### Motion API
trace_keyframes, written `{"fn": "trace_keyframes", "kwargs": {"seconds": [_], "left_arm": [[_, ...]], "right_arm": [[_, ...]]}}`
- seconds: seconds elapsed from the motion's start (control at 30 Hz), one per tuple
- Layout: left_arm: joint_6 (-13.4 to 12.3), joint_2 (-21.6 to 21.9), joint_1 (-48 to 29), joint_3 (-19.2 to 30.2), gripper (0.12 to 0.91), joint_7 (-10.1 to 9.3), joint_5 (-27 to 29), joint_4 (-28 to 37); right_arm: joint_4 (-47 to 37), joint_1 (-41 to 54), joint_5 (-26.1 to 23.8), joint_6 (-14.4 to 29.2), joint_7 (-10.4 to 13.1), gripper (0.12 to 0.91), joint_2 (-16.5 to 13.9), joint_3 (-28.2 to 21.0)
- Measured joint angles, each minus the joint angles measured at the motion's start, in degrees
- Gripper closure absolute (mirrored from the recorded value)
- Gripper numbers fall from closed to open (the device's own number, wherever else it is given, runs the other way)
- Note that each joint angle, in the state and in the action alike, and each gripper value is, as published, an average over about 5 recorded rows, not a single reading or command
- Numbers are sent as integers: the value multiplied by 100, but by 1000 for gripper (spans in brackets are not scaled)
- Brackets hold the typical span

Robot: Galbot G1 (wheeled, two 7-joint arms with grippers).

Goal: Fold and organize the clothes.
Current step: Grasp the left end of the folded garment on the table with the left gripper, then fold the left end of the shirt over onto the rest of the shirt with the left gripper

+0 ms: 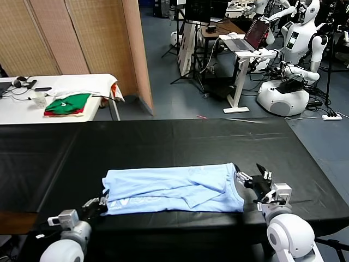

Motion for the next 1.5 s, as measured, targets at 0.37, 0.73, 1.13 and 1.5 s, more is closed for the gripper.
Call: {"fn": "trace_keyframes", "kwargs": {"seconds": [0.37, 0.73, 1.13, 1.5], "left_arm": [[-84, 264, -20, -53, 843, 236, 1350, -64], [-471, 1016, 277, -788, 843, 410, 2356, 142], [-329, 820, 144, -542, 843, 254, 1480, -366], [-132, 235, -349, 938, 843, 131, 524, -986]], "right_arm": [[15, -4, -36, 7, -2, 118, 69, 41], [90, -96, -56, 25, 13, 118, 173, 59], [162, -376, -284, 256, -17, 118, 353, 180], [275, -873, -487, 539, -34, 118, 410, 508]]}}
